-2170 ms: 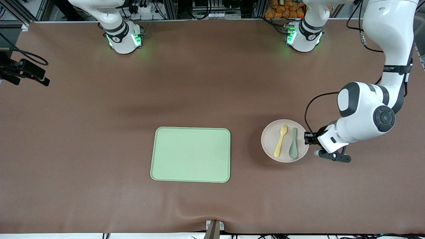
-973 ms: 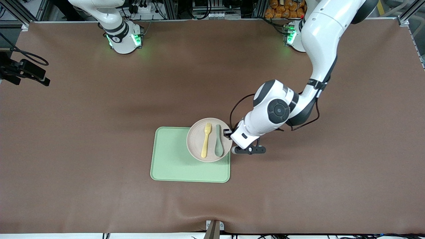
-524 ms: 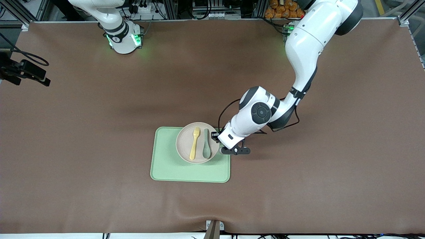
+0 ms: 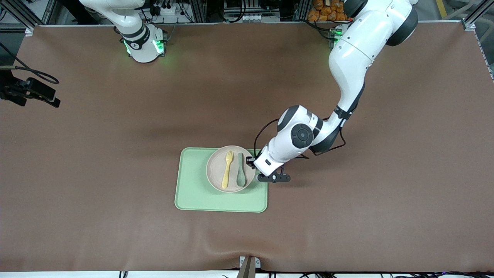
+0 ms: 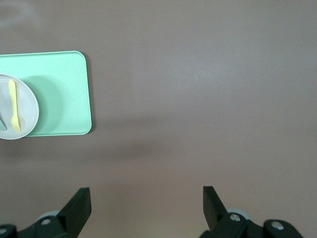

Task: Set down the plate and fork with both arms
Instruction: 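Open the left gripper on the plate while the right gripper reaches in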

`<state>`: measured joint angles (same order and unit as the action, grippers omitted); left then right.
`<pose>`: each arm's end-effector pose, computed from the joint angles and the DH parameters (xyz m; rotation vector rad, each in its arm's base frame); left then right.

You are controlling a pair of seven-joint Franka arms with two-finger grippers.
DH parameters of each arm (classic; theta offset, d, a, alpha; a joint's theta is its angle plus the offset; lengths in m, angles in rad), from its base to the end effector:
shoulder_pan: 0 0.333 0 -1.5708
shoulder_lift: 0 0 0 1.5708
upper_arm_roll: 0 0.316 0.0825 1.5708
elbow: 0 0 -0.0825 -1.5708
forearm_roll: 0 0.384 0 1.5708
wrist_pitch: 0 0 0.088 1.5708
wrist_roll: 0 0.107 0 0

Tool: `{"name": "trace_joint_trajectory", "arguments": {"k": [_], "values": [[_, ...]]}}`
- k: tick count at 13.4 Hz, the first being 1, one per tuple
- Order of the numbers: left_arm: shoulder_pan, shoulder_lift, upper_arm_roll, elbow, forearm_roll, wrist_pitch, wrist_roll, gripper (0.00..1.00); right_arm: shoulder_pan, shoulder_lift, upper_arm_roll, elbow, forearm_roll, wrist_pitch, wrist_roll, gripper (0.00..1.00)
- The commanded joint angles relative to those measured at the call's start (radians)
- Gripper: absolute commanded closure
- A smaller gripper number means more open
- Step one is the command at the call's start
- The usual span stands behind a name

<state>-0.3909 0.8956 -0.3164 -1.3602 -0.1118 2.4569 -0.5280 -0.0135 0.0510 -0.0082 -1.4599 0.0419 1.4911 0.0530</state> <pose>0.6136 -0.4467 0.2221 2.7519 0.0582 0.0141 0.5627 -0.0073 0.6411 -3.0984 0.1112 0.0317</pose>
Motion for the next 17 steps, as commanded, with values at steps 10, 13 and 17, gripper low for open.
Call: {"name": "trace_joint_trajectory", "arguments": {"k": [10,13,17], "values": [[-0.085,0.080,0.073,0.035,-0.008,0.134,0.008,0.00,0.017,0.128,0.000,0.019,0.007,0.049,-0.024,0.00],[-0.076,0.022,0.073,0.027,-0.003,0.126,0.006,0.00,0.052,0.183,0.005,0.030,0.015,0.125,-0.009,0.00],[-0.042,-0.093,0.073,0.016,-0.003,-0.022,0.005,0.00,0.136,0.324,0.005,0.099,0.038,0.222,0.017,0.00]]}}
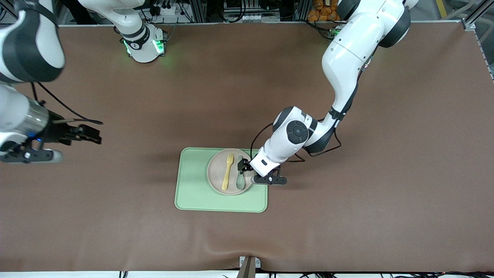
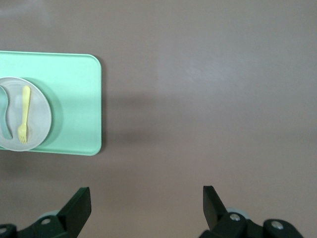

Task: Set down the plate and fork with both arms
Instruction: 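Open the left gripper on the plate while the right gripper reaches in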

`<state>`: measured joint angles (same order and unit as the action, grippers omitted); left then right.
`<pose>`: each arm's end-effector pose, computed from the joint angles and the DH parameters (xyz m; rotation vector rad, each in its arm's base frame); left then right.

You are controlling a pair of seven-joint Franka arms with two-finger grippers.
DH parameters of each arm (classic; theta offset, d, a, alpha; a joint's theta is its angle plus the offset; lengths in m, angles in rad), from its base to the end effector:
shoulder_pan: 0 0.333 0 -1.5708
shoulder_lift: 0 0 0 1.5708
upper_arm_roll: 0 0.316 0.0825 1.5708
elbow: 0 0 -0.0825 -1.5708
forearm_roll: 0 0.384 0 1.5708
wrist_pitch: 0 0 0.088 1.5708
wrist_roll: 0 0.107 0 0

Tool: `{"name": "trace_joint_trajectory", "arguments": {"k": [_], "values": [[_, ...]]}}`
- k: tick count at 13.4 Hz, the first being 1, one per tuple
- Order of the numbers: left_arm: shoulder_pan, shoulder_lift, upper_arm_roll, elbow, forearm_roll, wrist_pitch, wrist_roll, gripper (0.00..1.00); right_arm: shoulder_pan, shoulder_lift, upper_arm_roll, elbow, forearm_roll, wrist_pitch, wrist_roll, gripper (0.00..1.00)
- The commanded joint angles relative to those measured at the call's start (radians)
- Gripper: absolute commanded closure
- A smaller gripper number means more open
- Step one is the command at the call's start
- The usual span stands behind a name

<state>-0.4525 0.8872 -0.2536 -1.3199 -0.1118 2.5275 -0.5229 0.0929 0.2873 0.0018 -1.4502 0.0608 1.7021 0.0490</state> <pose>0.6228 -0.4592 0.2467 2.7296 0.0305 0.1786 0.6418 0.0666 0.5204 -3.0825 -0.0564 0.0611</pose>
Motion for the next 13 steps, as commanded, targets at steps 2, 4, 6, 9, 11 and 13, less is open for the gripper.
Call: {"name": "trace_joint_trajectory", "arguments": {"k": [2,4,6,9,11,13], "values": [[0.056,-0.178,0.008,-0.024,-0.003,-0.217,0.001,0.00,0.082,0.194,-0.003,0.203,0.019,0.010,0.040,0.00],[0.101,-0.250,0.008,-0.024,-0.002,-0.329,0.006,0.00,0.155,0.291,-0.005,0.279,0.017,0.024,0.089,0.00],[0.156,-0.312,0.008,-0.022,0.000,-0.419,0.012,0.00,0.218,0.378,-0.005,0.353,0.016,0.071,0.173,0.00],[0.260,-0.401,0.010,-0.022,0.001,-0.557,0.058,0.00,0.293,0.452,-0.008,0.356,0.005,0.174,0.239,0.07],[0.334,-0.447,0.007,-0.022,0.042,-0.649,0.134,0.00,0.335,0.490,-0.014,0.358,0.004,0.206,0.284,0.10],[0.369,-0.470,0.008,-0.022,0.060,-0.717,0.171,0.00,0.358,0.519,-0.014,0.357,0.004,0.209,0.290,0.16]]}}
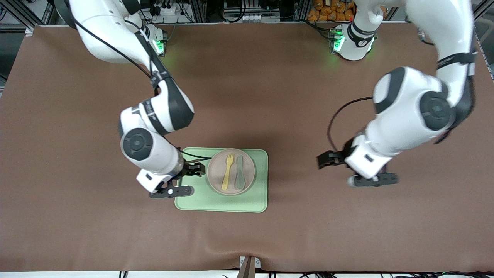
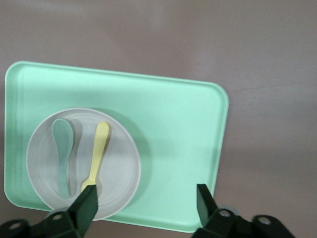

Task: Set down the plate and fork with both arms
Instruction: 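Lower the right gripper to the fork while the left gripper withdraws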

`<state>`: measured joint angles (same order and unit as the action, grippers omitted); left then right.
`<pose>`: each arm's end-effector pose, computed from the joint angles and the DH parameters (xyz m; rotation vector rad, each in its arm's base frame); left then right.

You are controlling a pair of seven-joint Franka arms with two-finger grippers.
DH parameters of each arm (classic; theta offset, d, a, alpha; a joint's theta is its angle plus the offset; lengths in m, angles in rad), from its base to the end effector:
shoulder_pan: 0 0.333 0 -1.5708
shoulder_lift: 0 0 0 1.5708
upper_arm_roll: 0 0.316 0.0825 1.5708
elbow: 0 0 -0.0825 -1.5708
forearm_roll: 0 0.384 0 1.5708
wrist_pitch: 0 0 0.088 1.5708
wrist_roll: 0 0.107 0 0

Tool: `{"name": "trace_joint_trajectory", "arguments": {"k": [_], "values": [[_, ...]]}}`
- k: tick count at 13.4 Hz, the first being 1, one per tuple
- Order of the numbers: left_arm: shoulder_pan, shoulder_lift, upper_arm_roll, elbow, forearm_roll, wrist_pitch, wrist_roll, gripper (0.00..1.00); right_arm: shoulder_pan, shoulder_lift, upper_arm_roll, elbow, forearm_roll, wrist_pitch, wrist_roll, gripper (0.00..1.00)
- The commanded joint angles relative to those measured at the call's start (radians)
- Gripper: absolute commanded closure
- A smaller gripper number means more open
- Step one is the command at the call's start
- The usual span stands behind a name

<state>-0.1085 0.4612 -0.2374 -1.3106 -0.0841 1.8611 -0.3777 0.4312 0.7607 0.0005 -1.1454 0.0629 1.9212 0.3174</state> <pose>0.6699 -0.2126 0.4927 2.9296 0.1190 0.0434 0.6858 0.3207 0.3510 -3.0773 -0.1432 0.0119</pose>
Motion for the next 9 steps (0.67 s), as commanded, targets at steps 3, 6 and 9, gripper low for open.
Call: {"name": "trace_joint_trajectory", "arguments": {"k": [3,6,9], "values": [[0.044,-0.076,-0.007,-0.032,0.067,-0.114,0.030,0.00,0.059,0.087,-0.011,0.049,0.003,0.042,0.115,0.22],[0.063,-0.098,-0.007,-0.032,0.089,-0.138,0.030,0.00,0.093,0.143,-0.013,0.052,0.002,0.102,0.143,0.27],[0.082,-0.121,-0.008,-0.033,0.098,-0.167,0.031,0.00,0.113,0.181,-0.013,0.052,0.002,0.139,0.170,0.32]]}}
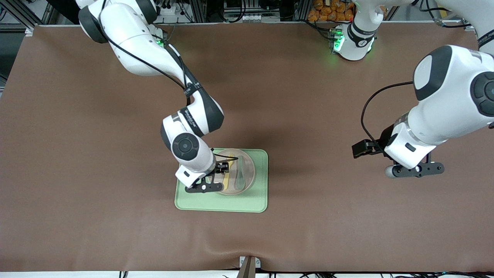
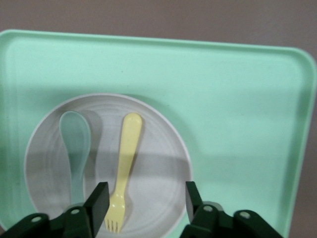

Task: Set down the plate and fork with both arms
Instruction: 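Lower the right gripper to the fork while the left gripper withdraws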

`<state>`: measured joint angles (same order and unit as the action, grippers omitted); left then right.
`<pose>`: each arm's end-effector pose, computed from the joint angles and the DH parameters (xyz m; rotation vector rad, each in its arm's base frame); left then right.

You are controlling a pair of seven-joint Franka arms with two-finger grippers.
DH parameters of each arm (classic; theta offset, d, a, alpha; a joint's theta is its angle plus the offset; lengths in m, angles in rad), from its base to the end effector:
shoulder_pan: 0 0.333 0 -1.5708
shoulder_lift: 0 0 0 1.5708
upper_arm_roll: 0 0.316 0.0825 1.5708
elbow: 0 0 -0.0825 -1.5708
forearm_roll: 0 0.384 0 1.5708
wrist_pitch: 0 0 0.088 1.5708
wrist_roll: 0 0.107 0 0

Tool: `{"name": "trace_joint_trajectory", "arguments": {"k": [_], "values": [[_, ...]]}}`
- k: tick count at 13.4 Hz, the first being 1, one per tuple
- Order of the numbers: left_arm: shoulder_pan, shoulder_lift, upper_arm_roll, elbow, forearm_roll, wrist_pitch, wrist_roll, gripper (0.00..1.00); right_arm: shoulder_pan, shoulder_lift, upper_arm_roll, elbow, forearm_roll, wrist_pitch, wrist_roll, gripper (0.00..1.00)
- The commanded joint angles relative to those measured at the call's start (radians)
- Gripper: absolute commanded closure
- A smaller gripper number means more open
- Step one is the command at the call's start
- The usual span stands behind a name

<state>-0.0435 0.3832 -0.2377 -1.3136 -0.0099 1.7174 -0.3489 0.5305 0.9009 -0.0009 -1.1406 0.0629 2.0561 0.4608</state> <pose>0.6551 -0.1604 0.5296 3.0362 0.1322 -0.0010 0.6611 0.3912 0.2583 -3.0854 -0.0620 0.0206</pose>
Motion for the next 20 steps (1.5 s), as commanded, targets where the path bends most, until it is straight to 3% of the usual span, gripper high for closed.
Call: {"name": "trace_joint_trajectory", "arguments": {"k": [1,5,13,20], "values": [[0.017,-0.049,-0.008,-0.029,0.027,-0.028,0.002,0.00,0.019,0.047,-0.011,0.048,0.002,0.004,0.036,0.32],[0.013,-0.047,-0.009,-0.030,0.027,-0.028,0.005,0.00,0.048,0.061,-0.011,0.041,0.000,0.003,0.084,0.41],[0.019,-0.067,-0.012,-0.032,0.025,-0.039,0.140,0.00,0.072,0.076,-0.011,0.016,-0.017,0.003,0.148,0.44],[0.139,-0.170,-0.011,-0.033,0.027,-0.189,0.330,0.00,0.078,0.085,-0.011,0.016,-0.014,-0.004,0.194,0.48]]}}
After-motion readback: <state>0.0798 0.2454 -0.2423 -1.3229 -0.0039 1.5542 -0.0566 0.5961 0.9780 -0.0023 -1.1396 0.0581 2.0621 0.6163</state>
